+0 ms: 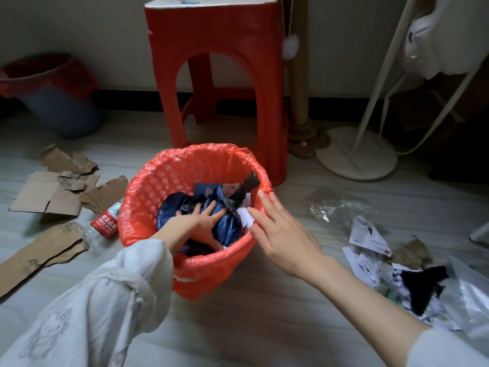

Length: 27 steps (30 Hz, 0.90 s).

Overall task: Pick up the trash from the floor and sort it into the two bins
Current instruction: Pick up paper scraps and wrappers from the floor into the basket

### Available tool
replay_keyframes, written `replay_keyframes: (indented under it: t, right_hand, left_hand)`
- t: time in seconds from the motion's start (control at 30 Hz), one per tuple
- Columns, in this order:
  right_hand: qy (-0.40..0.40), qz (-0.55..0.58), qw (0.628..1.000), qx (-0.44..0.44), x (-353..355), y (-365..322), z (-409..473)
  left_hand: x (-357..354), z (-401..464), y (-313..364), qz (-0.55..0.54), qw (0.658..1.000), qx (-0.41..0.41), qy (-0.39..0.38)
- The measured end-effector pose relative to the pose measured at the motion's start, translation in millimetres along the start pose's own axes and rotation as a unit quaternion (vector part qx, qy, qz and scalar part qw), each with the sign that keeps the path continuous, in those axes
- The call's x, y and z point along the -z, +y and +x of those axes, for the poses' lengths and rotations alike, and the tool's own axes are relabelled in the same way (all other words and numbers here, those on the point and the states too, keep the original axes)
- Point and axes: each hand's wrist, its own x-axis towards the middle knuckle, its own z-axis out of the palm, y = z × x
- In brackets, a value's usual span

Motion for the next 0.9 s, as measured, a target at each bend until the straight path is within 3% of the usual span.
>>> replay_keyframes:
  t: [0.2, 0.4, 0.57, 0.63, 0.7, 0.8, 0.9]
  right_hand:
    - [-0.025, -0.013, 0.999, -0.017, 8.5, -4.9, -8.7]
    - [0.021, 0.024, 0.999, -0.031, 37.2, 5.6, -49.4]
    - [0.036, 0.001, 0.995, -0.09, 55.6, 44.0, -96.9]
    - [0.023, 0.006, 0.99, -0.14, 49.6, 69.5, -116.5]
    - [0.003, 0.021, 0.98, -0.197, 37.5, 98.2, -133.3]
    - [-0.015, 0.024, 0.968, -0.248, 21.6, 132.4, -148.3]
    - [-0.018, 0.003, 0.965, -0.263, 11.7, 162.6, -147.8]
  left_hand:
    - [7.4, -59.8, 8.0, -0.114, 0.98, -0.07, 0.149]
    - [32.4, -113.2, 51.2, -0.13, 0.911, -0.168, 0.355]
    - [28.7, -120.1, 119.9, -0.121, 0.847, -0.29, 0.428]
    - [12.0, -106.9, 153.2, -0.106, 0.849, -0.317, 0.409]
    - [-13.8, -83.8, 183.6, -0.086, 0.885, -0.313, 0.333]
    - [-52.1, -40.7, 202.3, -0.036, 0.954, -0.239, 0.18]
    - [-75.0, -1.8, 205.2, -0.006, 0.981, -0.176, 0.083]
